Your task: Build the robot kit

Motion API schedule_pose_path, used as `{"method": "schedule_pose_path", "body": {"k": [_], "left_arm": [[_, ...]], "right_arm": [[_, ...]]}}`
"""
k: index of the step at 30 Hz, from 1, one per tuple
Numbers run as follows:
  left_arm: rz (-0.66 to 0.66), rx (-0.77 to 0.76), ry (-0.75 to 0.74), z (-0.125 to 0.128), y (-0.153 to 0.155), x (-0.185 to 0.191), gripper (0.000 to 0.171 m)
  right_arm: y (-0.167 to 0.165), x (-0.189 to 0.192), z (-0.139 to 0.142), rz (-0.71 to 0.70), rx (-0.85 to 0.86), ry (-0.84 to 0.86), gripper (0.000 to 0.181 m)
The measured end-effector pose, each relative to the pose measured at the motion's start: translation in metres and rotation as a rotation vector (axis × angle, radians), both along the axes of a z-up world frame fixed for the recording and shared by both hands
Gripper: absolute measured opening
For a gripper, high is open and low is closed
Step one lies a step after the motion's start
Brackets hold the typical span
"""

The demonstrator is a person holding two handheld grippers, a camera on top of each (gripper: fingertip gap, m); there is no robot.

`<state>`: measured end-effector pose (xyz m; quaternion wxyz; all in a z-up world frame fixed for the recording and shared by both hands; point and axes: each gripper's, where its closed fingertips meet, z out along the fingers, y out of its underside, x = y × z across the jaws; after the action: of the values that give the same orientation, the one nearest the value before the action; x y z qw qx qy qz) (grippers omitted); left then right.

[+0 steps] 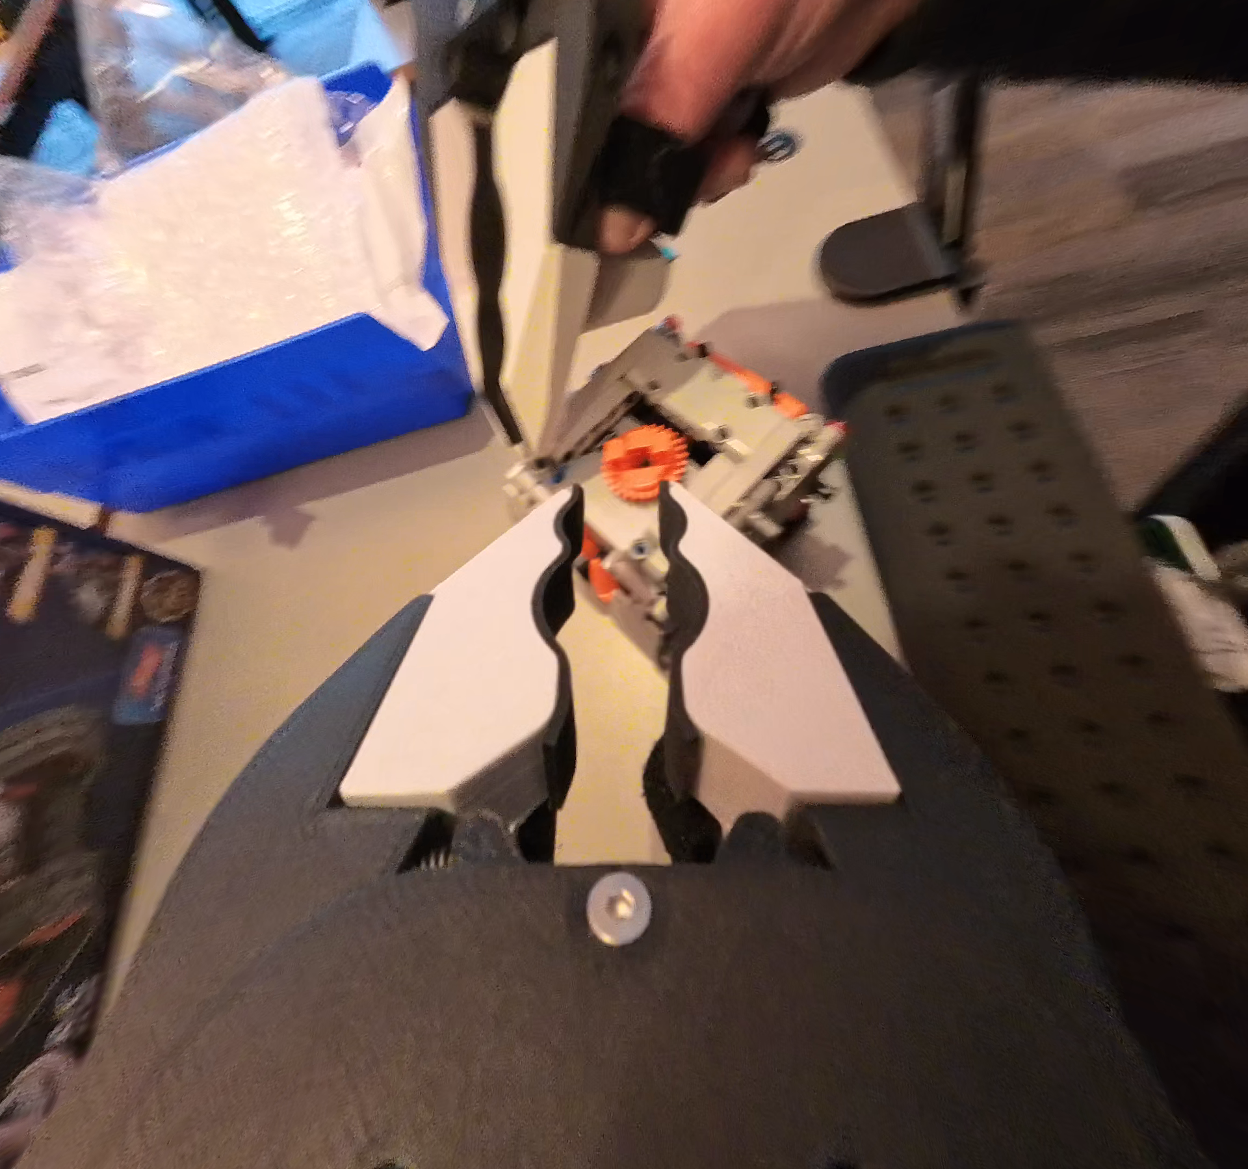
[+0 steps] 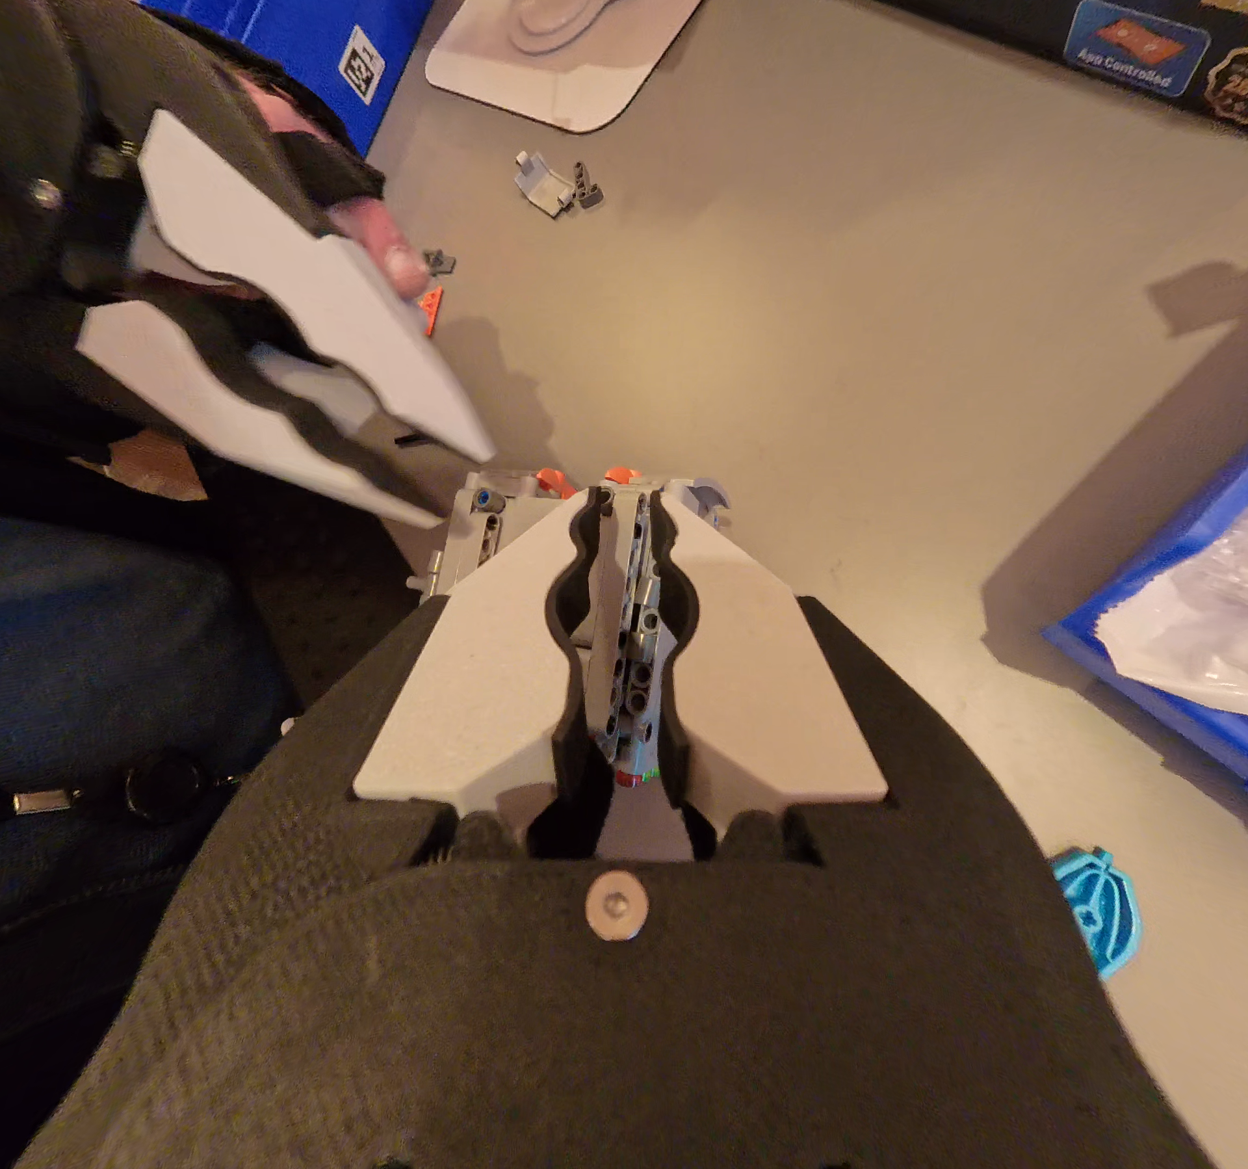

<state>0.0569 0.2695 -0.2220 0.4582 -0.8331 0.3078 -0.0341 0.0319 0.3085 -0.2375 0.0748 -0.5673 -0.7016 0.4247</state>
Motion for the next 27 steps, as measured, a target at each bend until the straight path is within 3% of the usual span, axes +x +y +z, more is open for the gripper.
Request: {"method": "schedule_pose_path", "body": {"k": [5,14,27], "left_arm": [[-0.076,-0.071,0.0,-0.019,-0.011,0.014,0.027],[-0.142,-0.053,-0.066,-0.022,-0.012,0.028,0.004],[-0.105,-0.047,-0.118,-0.022,-0.009,0.033,0.0]], "right_arm": [[-0.003,-0.001,-0.002,0.018,0.003,-0.022,0.007],[-0.002,0.003,-0.004,0.083,0.092,-0.003,0.006],[0.007,0.011,-0.005,0.156,0.274,0.048,0.005]]}}
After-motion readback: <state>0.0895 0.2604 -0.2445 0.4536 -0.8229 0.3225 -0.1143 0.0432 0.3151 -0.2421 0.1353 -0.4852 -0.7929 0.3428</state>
